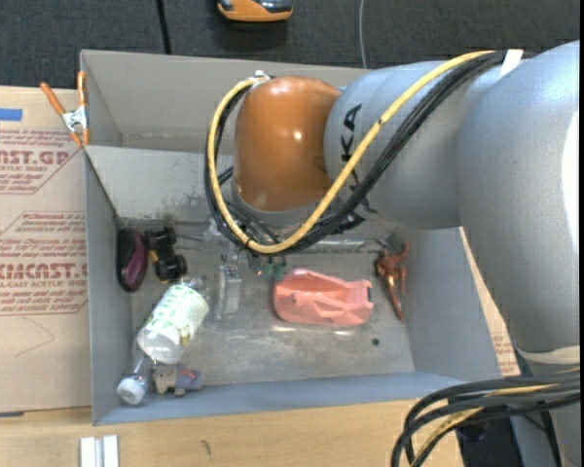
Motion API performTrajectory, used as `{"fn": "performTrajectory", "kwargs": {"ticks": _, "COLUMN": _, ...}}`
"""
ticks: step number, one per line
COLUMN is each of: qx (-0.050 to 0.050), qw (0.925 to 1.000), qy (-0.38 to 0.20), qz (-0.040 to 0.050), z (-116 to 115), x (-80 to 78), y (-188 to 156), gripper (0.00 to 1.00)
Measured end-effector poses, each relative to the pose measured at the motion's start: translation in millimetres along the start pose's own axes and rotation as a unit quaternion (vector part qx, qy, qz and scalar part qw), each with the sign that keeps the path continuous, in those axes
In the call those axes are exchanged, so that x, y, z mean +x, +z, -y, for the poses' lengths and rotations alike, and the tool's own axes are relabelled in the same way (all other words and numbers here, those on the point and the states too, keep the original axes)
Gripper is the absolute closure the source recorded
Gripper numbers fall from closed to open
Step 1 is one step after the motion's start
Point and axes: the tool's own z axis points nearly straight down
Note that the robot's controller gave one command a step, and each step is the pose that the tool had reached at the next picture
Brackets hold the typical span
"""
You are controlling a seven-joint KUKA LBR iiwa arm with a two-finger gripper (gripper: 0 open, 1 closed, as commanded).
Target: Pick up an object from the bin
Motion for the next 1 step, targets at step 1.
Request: {"fn": "performTrajectory", "kwargs": {"ticks": 1, "qx": -0.001, "qw": 1.0000, "qy": 0.001, "qz": 0.0036, "z": 0.8, "x": -1.9, "y": -4.7, "gripper": 0.00}}
